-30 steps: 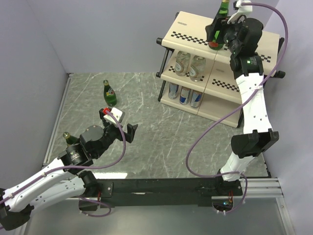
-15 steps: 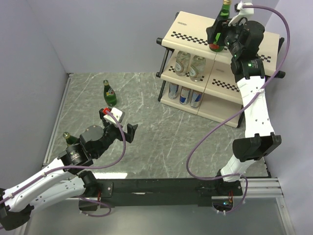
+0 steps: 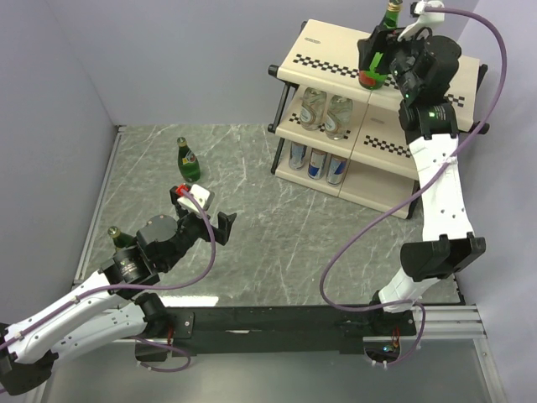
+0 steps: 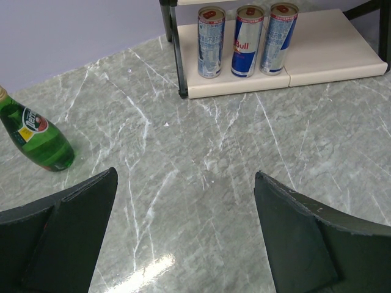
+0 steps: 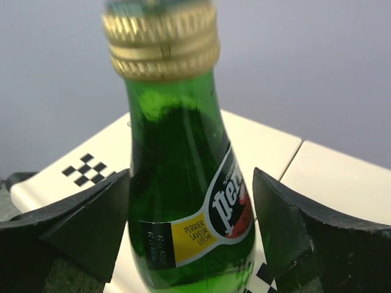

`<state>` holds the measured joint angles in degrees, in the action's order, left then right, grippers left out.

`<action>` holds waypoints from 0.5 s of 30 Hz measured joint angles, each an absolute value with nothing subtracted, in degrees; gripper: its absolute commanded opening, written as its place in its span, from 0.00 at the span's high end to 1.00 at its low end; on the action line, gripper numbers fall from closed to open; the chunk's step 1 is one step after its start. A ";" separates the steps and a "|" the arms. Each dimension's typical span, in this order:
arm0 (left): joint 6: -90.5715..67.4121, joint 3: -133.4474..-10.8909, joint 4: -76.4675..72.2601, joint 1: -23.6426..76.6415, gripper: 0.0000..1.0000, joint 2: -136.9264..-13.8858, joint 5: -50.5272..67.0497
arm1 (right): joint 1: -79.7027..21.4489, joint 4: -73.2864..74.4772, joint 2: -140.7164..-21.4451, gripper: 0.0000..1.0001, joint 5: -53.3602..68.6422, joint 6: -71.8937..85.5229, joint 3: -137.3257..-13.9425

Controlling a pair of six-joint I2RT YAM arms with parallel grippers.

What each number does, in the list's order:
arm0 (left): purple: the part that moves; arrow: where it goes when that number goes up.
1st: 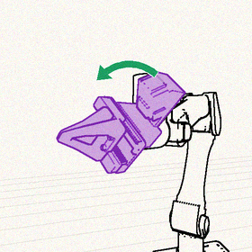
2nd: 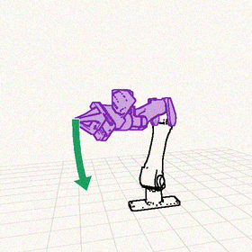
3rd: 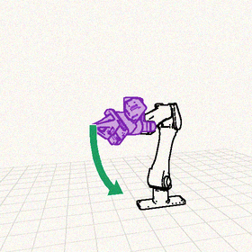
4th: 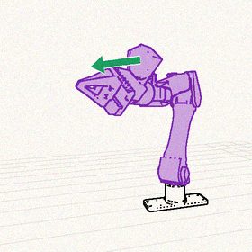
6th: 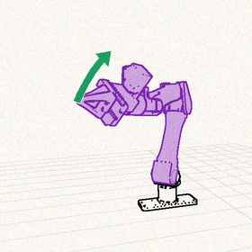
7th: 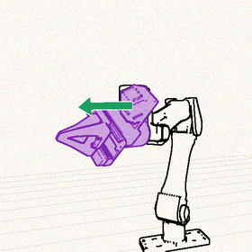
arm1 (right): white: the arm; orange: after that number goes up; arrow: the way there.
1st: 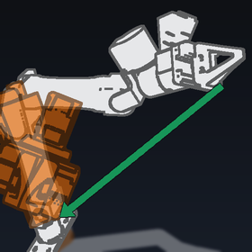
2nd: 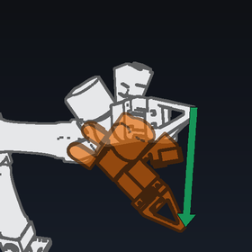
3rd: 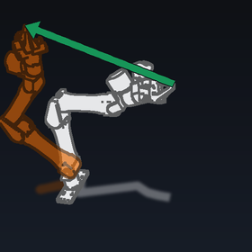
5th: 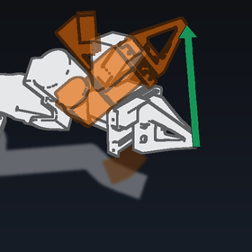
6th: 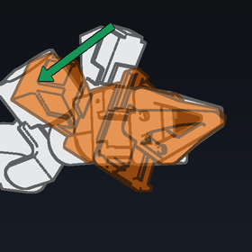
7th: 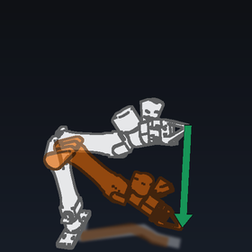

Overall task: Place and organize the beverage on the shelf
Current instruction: Place the drink on the shelf.

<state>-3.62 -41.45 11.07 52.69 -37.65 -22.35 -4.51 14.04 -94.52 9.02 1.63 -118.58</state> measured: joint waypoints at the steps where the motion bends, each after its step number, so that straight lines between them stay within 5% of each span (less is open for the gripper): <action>1: -3.62 -41.45 11.07 52.69 0.01 -37.63 -22.35 | -4.51 13.52 -94.19 0.15 8.97 1.63 -118.58; 15: -3.60 -41.45 11.07 52.69 0.00 -37.60 -22.35 | -4.16 12.05 -92.33 0.12 9.10 1.65 -119.20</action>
<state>-3.60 -41.45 11.07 52.69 -37.60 -22.35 -4.16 12.05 -92.33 9.10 1.65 -119.20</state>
